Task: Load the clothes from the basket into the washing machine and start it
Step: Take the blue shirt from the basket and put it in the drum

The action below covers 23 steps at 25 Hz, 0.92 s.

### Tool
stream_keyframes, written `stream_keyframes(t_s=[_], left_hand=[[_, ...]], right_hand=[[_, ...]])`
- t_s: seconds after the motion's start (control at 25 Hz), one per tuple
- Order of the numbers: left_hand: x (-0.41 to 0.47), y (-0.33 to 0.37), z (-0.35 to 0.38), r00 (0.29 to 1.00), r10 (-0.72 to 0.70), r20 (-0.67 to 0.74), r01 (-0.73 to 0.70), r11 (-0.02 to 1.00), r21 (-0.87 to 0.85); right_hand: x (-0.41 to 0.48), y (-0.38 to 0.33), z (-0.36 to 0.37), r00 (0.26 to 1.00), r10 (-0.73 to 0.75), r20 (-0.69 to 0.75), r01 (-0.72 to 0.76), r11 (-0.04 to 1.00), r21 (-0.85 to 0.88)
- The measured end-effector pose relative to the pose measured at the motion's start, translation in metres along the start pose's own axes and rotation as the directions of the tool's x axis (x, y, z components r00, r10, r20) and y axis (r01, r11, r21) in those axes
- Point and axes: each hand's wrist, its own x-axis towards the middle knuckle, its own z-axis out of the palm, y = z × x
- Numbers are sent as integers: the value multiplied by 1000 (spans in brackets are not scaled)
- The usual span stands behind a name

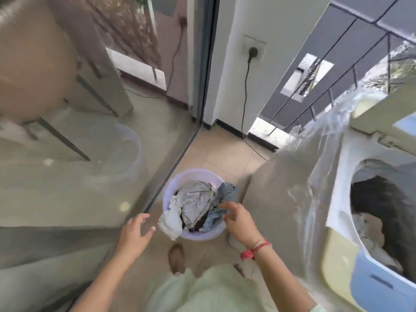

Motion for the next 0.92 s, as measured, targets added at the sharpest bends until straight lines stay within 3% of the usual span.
stream_keyframes(t_s=[0.24,0.44,0.64,0.72,0.76,0.84,0.92], left_hand=[[81,-27,66,933,87,350,-122,989,79],[158,-36,155,908,147,392,-227,960,165],[212,-42,229,903,223,367,-291,946,141],[220,-47,245,904,227,362,-286,951,120],[221,-50,250,904,219,368,-277,955,111],[220,-54,251,902,182,391,-228,971,72],[219,-52,241,914,139,380,-166,985,38]], right_hand=[[85,60,56,970,242,-29,-243,966,-84],[188,132,85,919,371,-134,-383,921,-77],[281,216,116,923,371,-104,-384,865,-323],[293,239,125,942,315,-117,-334,918,-215],[294,243,128,936,296,-192,-323,937,-131],[287,244,134,874,323,-363,-348,938,-2],[271,233,139,827,344,-446,-371,928,27]])
